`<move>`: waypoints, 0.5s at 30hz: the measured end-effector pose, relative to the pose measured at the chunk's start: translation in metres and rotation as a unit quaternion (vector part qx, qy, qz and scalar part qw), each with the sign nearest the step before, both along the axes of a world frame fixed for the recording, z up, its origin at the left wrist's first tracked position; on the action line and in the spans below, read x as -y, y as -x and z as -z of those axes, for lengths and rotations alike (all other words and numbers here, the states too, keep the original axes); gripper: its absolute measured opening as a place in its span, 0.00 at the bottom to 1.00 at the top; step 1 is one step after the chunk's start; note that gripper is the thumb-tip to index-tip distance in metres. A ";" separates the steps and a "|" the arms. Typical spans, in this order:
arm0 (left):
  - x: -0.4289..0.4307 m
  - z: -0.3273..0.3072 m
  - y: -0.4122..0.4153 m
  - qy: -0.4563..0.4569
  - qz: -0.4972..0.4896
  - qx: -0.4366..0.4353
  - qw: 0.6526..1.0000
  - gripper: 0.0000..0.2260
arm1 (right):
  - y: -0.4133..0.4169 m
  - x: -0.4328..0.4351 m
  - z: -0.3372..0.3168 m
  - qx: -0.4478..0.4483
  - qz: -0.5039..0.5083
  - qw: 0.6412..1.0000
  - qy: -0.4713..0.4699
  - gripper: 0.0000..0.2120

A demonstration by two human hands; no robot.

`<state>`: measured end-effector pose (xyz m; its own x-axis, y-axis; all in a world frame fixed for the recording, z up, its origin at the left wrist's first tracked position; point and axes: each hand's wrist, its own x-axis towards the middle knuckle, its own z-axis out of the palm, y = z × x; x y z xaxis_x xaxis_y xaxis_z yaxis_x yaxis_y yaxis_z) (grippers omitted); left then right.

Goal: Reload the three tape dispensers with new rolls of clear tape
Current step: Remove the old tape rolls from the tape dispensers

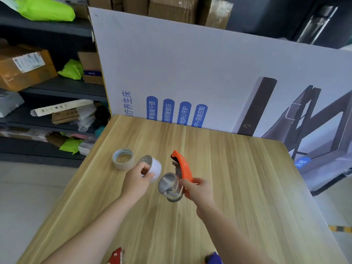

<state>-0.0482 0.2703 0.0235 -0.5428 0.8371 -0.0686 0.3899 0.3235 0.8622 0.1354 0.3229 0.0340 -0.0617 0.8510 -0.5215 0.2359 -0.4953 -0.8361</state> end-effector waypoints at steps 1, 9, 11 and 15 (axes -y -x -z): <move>-0.008 0.007 0.002 0.025 0.010 -0.020 0.999 0.10 | 0.000 -0.001 0.006 0.004 0.007 1.000 0.005 0.17; -0.070 0.051 0.004 0.137 0.096 -0.183 0.969 0.09 | -0.002 -0.004 0.041 0.025 0.043 0.998 0.047 0.22; -0.081 0.059 0.003 0.142 0.119 -0.178 0.966 0.08 | -0.003 -0.005 0.046 0.017 0.050 0.997 0.053 0.20; -0.083 0.075 0.001 0.175 0.193 -0.171 0.950 0.18 | -0.005 -0.006 0.054 0.015 0.062 0.996 0.066 0.22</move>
<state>-0.0493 0.3537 -0.0514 -0.2408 0.9365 -0.2550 0.7751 0.3437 0.5301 0.1405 0.3287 -0.0199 0.0569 0.7749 -0.6295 0.1900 -0.6274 -0.7552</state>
